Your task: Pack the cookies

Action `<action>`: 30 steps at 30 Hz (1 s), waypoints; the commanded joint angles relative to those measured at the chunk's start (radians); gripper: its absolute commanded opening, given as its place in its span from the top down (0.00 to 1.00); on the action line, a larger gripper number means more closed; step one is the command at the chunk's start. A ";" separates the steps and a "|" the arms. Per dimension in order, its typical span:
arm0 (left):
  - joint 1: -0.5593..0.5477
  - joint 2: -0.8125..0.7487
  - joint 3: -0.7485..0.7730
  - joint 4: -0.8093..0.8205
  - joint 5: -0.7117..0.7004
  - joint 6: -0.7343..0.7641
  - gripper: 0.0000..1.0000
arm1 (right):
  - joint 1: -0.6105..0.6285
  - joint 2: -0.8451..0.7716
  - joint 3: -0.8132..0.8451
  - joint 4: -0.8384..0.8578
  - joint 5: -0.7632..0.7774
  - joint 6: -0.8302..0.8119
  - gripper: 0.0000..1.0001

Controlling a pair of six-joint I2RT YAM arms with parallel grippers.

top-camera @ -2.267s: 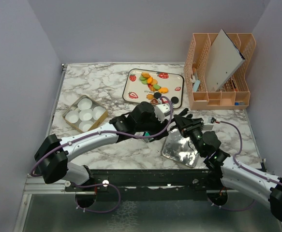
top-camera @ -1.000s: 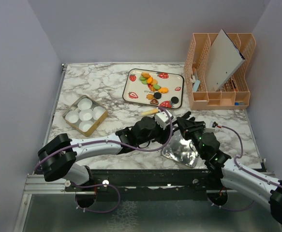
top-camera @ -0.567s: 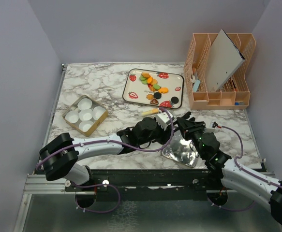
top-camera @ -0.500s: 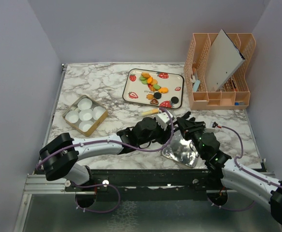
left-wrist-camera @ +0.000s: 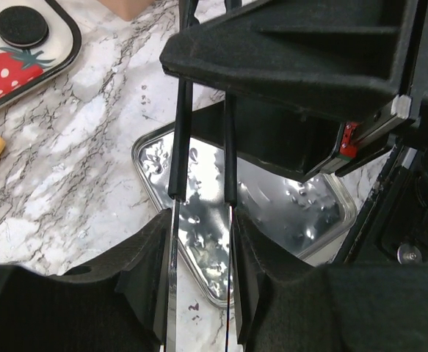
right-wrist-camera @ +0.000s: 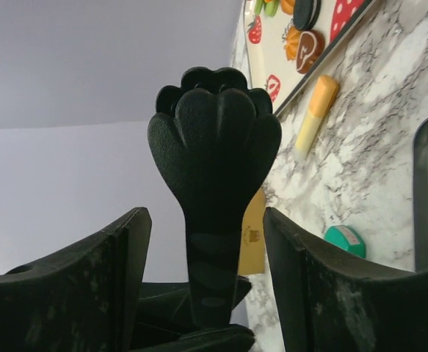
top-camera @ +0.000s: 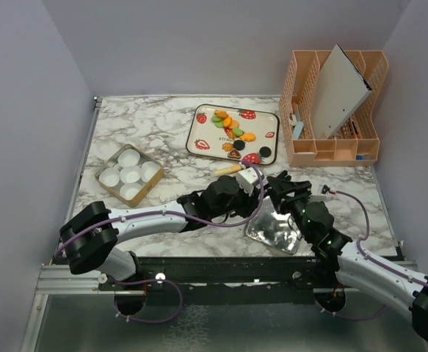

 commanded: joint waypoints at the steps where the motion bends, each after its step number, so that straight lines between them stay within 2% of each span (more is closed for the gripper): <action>1: 0.011 -0.022 0.110 -0.151 -0.056 -0.060 0.76 | 0.002 0.004 0.028 -0.084 0.048 -0.061 0.29; 9: 0.050 0.007 0.255 -0.447 -0.212 -0.140 0.79 | 0.002 0.012 0.080 -0.168 0.088 -0.239 0.21; 13: 0.127 0.040 0.328 -0.571 -0.191 -0.165 0.79 | 0.002 -0.015 0.121 -0.214 0.131 -0.401 0.20; 18: 0.243 0.058 0.366 -0.619 -0.102 -0.189 0.79 | 0.002 -0.059 0.171 -0.273 0.189 -0.619 0.17; 22: 0.312 0.074 0.407 -0.658 -0.096 -0.182 0.77 | 0.002 -0.096 0.197 -0.319 0.220 -0.762 0.13; 30: 0.346 0.159 0.528 -0.747 -0.136 -0.129 0.69 | 0.002 -0.149 0.195 -0.328 0.265 -0.954 0.10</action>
